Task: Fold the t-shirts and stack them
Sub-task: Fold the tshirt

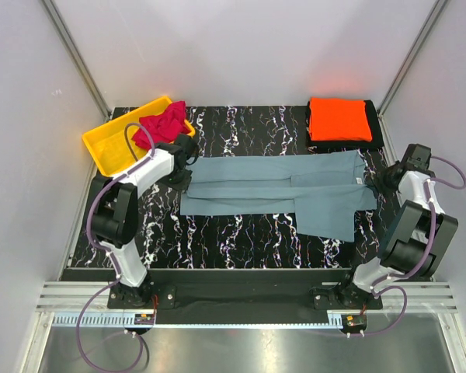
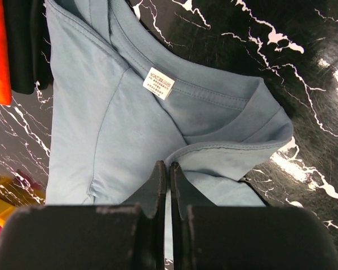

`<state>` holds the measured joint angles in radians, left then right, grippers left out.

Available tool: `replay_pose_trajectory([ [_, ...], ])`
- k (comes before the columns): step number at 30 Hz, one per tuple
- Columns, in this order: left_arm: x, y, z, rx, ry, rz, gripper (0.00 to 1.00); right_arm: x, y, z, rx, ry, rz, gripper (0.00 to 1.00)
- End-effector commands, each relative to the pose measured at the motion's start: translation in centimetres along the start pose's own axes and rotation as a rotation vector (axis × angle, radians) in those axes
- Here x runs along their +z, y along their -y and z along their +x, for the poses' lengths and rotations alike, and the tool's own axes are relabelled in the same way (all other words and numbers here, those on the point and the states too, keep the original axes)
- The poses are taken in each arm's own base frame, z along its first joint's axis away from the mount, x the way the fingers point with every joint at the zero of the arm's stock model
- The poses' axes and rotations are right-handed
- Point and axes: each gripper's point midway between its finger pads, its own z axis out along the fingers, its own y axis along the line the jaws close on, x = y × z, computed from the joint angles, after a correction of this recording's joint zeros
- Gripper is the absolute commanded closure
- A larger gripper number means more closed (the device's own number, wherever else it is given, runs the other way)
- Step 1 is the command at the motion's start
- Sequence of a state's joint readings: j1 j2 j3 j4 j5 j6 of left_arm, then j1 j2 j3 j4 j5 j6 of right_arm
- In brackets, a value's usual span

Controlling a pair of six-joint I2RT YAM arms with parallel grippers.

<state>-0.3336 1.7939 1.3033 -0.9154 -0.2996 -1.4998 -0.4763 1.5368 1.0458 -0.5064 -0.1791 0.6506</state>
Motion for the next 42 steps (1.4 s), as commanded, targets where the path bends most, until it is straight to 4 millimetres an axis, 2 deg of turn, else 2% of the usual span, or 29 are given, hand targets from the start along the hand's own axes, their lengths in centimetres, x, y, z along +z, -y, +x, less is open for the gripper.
replay_pose_trajectory([
  [1,-0.1,1.2,-1.3,-0.005,0.037,0.013,1.0,-0.3,-2.4,-2.5,-0.037,0.071,-0.07,1.0],
  [7,1.0,0.6,-0.7,-0.003,0.022,-0.034,1.0,0.6,-3.0,-2.1,-0.041,0.045,-0.088,1.0],
  [14,1.4,0.0,-1.1,-0.016,0.039,-0.072,0.99,2.3,-0.6,-1.1,-0.008,0.029,0.003,0.98],
  [15,1.5,0.0,-1.0,-0.009,0.036,-0.078,0.95,2.5,-0.4,-1.0,-0.008,0.023,0.011,0.96],
  [16,1.5,0.4,-1.1,-0.002,0.031,-0.07,0.87,2.6,-0.3,-0.9,-0.007,0.018,0.013,0.92],
  [18,1.7,0.8,-1.1,0.024,0.029,-0.07,0.81,2.7,-0.5,-0.8,-0.007,0.006,0.003,0.86],
  [19,1.5,1.3,-1.2,0.044,0.029,-0.059,0.78,2.4,-0.7,-0.8,-0.008,0.002,0.001,0.83],
  [20,1.5,1.6,-1.2,0.049,0.03,-0.054,0.7,2.1,-0.7,-1.0,-0.007,0.006,0.013,0.75],
  [23,1.0,2.2,-1.5,0.07,0.033,-0.032,0.68,-0.2,-0.3,-1.6,0.005,0.031,0.08,0.63],
  [24,0.7,2.2,-1.5,0.069,0.036,-0.024,0.68,-0.9,0.2,-2.1,0.015,0.056,0.125,0.61],
  [25,0.6,2.0,-1.5,0.065,0.036,-0.026,0.68,-2.4,0.5,-1.8,0.03,0.048,0.156,0.6],
  [26,0.5,2.0,-1.7,0.061,0.041,-0.022,0.68,-3.0,0.7,-1.5,0.061,0.046,0.168,0.6],
  [30,-0.3,1.5,-2.1,0.039,0.053,-0.009,0.68,-4.8,2.0,1.7,0.126,-0.022,0.185,0.6],
  [33,-0.6,1.6,-2.3,0.047,0.06,-0.002,0.67,-5.5,4.3,6.2,0.165,-0.118,0.216,0.59],
  [37,-0.3,1.3,-2.1,0.053,0.05,-0.01,0.69,-6.2,6.9,10.7,0.171,-0.207,0.294,0.6],
  [39,0.1,1.3,-1.6,0.061,0.034,-0.018,0.7,-6.3,7.8,12.6,0.177,-0.238,0.309,0.59],
  [42,0.6,1.3,-1.0,0.07,0.006,-0.021,0.73,-6.1,8.6,14.0,0.19,-0.248,0.32,0.59],
])
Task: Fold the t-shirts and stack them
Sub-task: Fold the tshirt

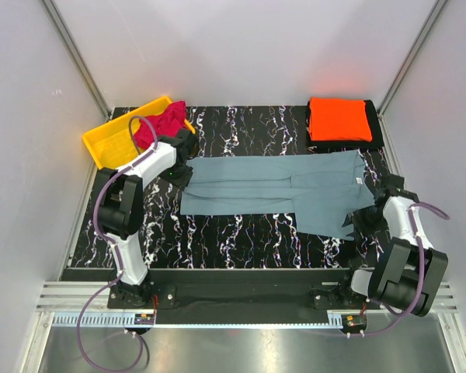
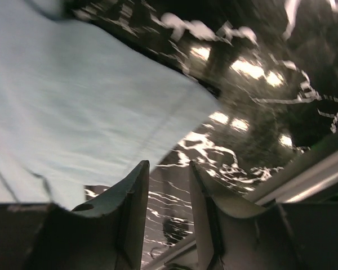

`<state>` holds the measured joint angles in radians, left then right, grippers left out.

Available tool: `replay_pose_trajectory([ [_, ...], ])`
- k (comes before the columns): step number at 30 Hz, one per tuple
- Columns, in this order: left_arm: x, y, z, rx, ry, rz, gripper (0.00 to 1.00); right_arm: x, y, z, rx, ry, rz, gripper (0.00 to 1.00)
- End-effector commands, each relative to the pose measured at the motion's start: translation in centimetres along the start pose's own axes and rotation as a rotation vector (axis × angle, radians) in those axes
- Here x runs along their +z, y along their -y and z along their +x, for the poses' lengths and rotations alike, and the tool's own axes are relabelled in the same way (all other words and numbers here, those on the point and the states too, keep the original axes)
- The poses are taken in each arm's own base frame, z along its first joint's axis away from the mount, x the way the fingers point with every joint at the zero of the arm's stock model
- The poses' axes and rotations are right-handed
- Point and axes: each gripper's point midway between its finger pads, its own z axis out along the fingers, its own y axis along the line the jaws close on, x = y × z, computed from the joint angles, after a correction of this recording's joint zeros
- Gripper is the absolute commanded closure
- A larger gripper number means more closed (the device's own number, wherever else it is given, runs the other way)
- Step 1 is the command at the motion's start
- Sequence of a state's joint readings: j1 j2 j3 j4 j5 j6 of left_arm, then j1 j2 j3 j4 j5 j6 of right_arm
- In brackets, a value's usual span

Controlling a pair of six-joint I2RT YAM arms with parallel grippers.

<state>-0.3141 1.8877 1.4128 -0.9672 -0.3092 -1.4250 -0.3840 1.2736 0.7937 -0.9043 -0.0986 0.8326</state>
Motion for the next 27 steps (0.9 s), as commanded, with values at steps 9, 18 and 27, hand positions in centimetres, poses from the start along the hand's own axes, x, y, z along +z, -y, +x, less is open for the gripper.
replay_pose_trajectory([
  [9,-0.4,0.6,-0.4,0.007,0.006,0.045,0.71,2.9,1.7,1.2,0.06,0.03,0.04,0.57],
  [18,-0.2,0.3,0.0,0.013,-0.011,0.045,0.72,4.5,1.1,0.2,0.066,0.064,0.026,0.59],
  [27,-0.1,0.0,0.1,0.026,-0.01,0.044,0.7,5.1,1.0,0.5,0.072,0.061,0.022,0.61],
])
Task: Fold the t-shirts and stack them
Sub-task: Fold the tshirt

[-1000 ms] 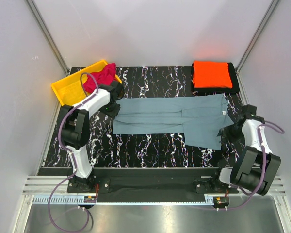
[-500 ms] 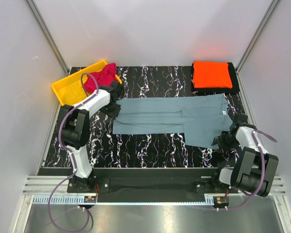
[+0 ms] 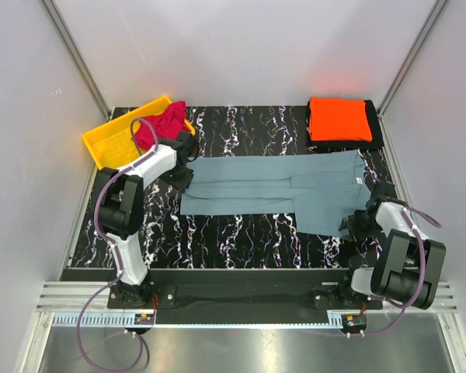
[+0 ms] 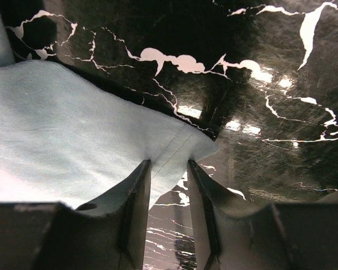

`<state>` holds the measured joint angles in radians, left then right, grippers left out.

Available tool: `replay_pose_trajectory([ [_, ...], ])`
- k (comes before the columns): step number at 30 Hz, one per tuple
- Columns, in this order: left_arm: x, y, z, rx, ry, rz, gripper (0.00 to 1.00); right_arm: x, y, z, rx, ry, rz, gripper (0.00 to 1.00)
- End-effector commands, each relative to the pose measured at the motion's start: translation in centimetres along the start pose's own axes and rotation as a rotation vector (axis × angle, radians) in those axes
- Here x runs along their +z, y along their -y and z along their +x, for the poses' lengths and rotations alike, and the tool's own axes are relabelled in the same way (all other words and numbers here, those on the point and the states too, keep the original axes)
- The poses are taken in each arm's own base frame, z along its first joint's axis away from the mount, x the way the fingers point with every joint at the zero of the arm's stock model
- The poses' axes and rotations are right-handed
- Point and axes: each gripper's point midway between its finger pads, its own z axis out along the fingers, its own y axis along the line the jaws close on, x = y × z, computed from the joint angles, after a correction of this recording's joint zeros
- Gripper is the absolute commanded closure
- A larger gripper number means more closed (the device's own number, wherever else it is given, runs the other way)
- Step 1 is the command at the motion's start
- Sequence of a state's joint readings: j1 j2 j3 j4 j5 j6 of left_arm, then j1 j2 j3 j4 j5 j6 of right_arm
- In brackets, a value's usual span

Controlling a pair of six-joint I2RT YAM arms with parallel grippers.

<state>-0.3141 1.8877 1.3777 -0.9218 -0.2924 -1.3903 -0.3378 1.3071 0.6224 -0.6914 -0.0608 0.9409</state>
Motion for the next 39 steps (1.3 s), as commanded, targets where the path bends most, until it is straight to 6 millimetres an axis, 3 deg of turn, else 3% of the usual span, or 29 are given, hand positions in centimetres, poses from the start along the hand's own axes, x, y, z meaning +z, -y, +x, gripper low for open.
replay_pose_trajectory([
  [1,-0.7,0.0,-0.3,-0.005,0.002,0.029,0.71,0.6,-0.1,-0.4,0.007,0.033,0.008,0.62],
  [2,-0.8,-0.1,-0.2,-0.003,0.0,0.03,0.71,0.5,-0.1,-0.4,0.004,0.032,0.006,0.64],
  [5,-0.7,-0.4,-0.2,-0.008,0.002,0.028,0.76,0.4,-0.2,-0.3,0.0,0.036,-0.005,0.84],
  [7,-0.6,-0.5,-0.1,-0.006,-0.002,0.027,0.89,0.1,-0.5,-0.3,-0.007,0.042,-0.025,1.0],
  [9,-0.6,-0.5,-0.1,-0.005,-0.003,0.027,1.0,-0.5,-1.0,-0.5,-0.018,0.053,-0.058,1.0],
  [17,-1.8,0.3,-1.4,-0.045,0.048,0.062,1.0,-5.1,-4.9,-2.6,-0.112,0.159,-0.224,1.0],
  [23,-1.7,1.9,-1.8,-0.052,0.054,0.073,1.0,-7.8,-9.5,-4.3,-0.188,0.197,-0.357,1.0],
  [32,-0.3,2.5,-2.1,-0.079,0.077,0.035,1.0,-9.5,-16.2,-7.5,-0.271,0.221,-0.446,1.0],
  [39,0.4,2.2,-2.8,-0.105,0.101,-0.009,1.0,-8.6,-19.3,-9.0,-0.303,0.196,-0.45,1.0],
])
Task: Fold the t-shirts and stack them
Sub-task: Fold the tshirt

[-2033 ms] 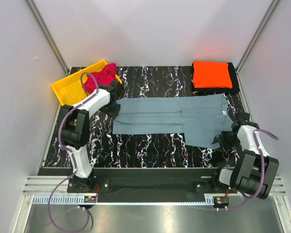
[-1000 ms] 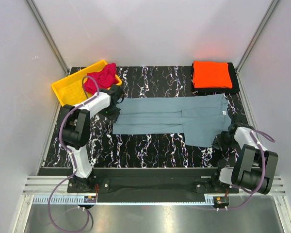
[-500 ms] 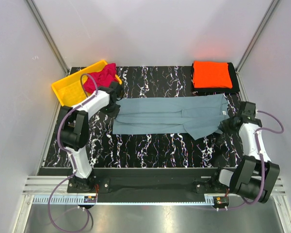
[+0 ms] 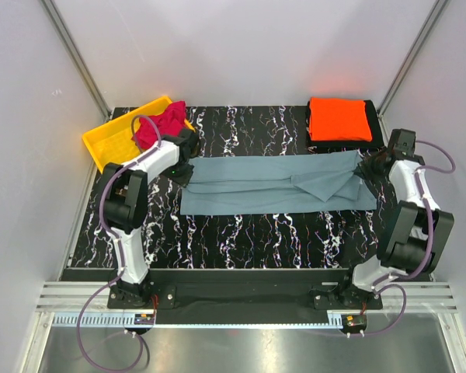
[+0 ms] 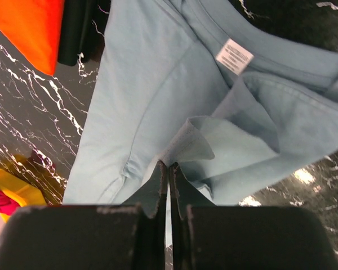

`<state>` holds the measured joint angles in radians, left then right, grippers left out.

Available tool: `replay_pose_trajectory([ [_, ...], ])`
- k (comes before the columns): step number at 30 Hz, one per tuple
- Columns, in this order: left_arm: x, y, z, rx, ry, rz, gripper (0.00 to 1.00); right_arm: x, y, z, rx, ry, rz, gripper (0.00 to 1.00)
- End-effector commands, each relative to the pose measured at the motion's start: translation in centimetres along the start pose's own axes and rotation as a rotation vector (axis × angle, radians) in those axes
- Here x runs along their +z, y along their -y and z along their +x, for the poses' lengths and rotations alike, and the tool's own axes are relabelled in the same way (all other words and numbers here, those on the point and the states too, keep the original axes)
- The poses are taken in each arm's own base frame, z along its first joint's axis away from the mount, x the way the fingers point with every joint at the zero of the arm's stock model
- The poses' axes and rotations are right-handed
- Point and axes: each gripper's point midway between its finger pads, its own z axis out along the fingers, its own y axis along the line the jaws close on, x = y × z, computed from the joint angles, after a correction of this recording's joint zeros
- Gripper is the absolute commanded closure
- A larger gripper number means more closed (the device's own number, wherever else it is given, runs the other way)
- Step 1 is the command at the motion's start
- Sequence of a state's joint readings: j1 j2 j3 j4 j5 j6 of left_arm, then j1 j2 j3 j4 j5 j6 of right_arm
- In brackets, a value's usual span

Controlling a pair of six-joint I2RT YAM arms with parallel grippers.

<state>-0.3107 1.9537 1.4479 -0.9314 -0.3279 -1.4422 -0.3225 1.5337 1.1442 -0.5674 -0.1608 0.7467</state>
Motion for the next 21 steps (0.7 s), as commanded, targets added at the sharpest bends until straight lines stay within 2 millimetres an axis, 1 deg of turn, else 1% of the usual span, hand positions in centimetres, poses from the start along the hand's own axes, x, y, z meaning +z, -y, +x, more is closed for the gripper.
replay_pose_trajectory([
  [1,-0.3,0.8,-2.1,-0.052,0.072,0.0,1.0,0.3,-2.2,-1.5,-0.054,0.016,-0.057,1.0],
  [5,-0.3,1.1,-2.5,-0.067,0.08,-0.003,1.0,1.5,-2.8,-1.7,-0.076,-0.012,-0.062,1.0],
  [8,-0.4,1.5,-2.6,-0.061,0.078,0.003,1.0,2.4,-2.9,-1.3,-0.086,-0.038,-0.059,1.0],
  [9,-0.4,1.6,-2.6,-0.057,0.078,0.002,0.97,2.5,-3.1,-1.1,-0.087,-0.046,-0.065,1.0],
  [10,-0.5,1.9,-2.7,-0.056,0.079,0.009,0.93,2.7,-3.1,-1.1,-0.087,-0.05,-0.062,1.0],
  [11,-0.6,2.0,-2.8,-0.048,0.081,0.012,0.85,3.1,-3.2,-0.9,-0.091,-0.059,-0.061,1.0],
  [12,-0.7,2.1,-2.8,-0.044,0.083,0.016,0.82,3.2,-3.2,-0.9,-0.089,-0.062,-0.062,1.0],
  [15,-1.4,2.5,-3.2,-0.042,0.089,0.034,0.78,3.7,-3.2,-0.8,-0.088,-0.064,-0.058,1.0],
  [20,-2.4,2.4,-3.8,-0.052,0.108,0.055,0.78,4.5,-3.2,-1.3,-0.081,-0.057,-0.045,1.0],
  [21,-2.5,2.3,-4.2,-0.059,0.122,0.056,0.78,4.8,-3.1,-1.3,-0.075,-0.06,-0.039,1.0],
])
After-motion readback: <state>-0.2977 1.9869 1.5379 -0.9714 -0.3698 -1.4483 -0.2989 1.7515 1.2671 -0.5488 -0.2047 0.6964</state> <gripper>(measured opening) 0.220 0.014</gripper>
